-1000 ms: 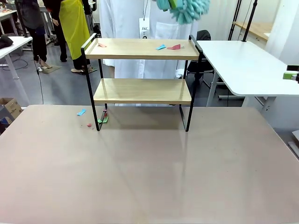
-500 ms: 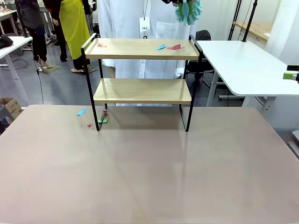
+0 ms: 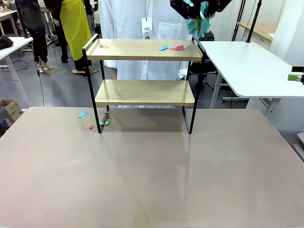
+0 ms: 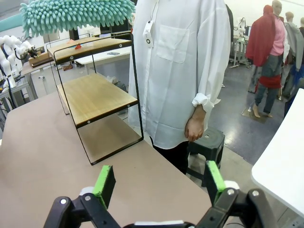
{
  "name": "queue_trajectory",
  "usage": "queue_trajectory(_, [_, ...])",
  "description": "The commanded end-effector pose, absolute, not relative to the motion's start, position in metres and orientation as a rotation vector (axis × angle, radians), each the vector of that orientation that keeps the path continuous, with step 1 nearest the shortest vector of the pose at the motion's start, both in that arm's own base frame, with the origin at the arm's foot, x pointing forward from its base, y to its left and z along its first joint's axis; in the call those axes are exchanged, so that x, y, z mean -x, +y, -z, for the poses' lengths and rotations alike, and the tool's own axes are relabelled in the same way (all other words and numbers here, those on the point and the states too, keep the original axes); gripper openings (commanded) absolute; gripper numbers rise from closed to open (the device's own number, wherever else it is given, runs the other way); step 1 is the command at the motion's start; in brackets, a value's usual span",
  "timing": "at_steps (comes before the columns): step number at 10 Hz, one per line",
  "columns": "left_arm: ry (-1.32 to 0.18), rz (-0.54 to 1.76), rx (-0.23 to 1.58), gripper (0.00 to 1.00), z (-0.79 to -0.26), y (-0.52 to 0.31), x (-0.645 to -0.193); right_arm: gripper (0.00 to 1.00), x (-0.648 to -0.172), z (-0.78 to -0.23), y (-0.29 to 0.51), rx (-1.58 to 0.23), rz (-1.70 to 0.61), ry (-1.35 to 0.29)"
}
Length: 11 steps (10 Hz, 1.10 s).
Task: Clean the shelf.
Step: Clean the specific section of the Shelf indicated by the human with the Duster.
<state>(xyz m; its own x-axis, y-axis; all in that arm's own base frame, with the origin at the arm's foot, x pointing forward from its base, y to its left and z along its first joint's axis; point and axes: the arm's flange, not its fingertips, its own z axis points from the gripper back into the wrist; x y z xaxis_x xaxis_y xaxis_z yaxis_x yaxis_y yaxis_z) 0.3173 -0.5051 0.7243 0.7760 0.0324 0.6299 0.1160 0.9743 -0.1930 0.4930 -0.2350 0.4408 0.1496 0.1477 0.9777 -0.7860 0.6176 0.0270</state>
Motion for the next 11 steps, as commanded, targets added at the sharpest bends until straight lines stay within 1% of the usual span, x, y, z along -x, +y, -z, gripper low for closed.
queue_trajectory(1, [-0.687,0.001,0.204,0.13,-0.733,-0.529,-0.327,1.0,-0.493,-0.444,-0.233,-0.63,-0.742,-1.251])
queue_trajectory(4, [-0.705,-0.031,0.18,0.13,-0.712,-0.535,-0.332,1.0,-0.493,-0.444,-0.233,-0.63,-0.742,-1.251])
queue_trajectory(11, [-0.615,-0.022,0.132,0.13,-0.671,-0.533,-0.342,1.0,-0.493,-0.444,-0.233,-0.63,-0.742,-1.251])
